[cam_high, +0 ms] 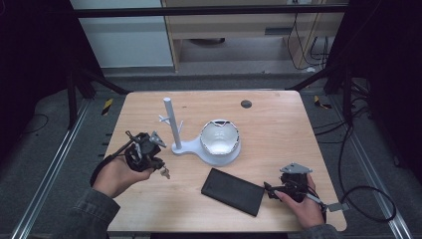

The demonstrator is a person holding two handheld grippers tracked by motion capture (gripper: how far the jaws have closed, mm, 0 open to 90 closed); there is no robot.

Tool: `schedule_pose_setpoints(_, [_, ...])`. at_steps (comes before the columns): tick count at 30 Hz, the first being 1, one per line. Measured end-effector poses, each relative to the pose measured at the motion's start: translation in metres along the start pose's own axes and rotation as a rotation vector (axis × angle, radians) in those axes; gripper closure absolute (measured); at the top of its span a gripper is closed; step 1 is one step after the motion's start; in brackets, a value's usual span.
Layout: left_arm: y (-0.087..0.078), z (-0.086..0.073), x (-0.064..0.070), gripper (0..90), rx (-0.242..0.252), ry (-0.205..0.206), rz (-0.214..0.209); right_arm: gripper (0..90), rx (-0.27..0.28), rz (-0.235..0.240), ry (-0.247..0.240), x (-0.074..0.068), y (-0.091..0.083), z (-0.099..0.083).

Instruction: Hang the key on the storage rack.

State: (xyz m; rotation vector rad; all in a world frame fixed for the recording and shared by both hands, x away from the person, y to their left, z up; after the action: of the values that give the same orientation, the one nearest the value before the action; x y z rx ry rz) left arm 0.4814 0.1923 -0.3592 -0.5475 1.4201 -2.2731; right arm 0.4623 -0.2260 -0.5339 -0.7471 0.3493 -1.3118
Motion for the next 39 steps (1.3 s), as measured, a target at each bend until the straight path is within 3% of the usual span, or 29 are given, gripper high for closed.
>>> schedule_pose_setpoints(8, [-0.031, 0.017, -0.002, 83.5, 0.031, 0.006, 0.018, 0.3, 0.001, 0.000, -0.001, 0.000, 0.000, 0.000])
schedule_pose_setpoints(20, [-0.049, 0.019, -0.009, 83.5, 0.074, -0.011, 0.011, 0.4, -0.002, 0.005, 0.002, 0.002, 0.003, 0.002])
schedule_pose_setpoints(28, [-0.060, 0.023, -0.014, 83.5, 0.081, -0.023, 0.018, 0.5, -0.005, -0.011, 0.016, 0.012, 0.009, 0.005])
schedule_pose_setpoints(39, [-0.073, 0.035, -0.017, 83.5, 0.092, -0.027, 0.028, 0.4, -0.005, -0.015, 0.016, 0.012, 0.009, 0.006])
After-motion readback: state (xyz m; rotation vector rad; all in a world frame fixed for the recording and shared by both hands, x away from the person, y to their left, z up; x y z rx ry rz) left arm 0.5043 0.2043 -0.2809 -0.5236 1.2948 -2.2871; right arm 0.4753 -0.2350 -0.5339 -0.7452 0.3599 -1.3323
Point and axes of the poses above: each handheld gripper's, and its own axes: y roughly forward along the jaws, z roughly out of its top, x roughly to its right, the point moved 3 cm from there along y, roughly forward along the jaws, and after that the axes turned 14 degrees about -z, right-handed, at the moved point
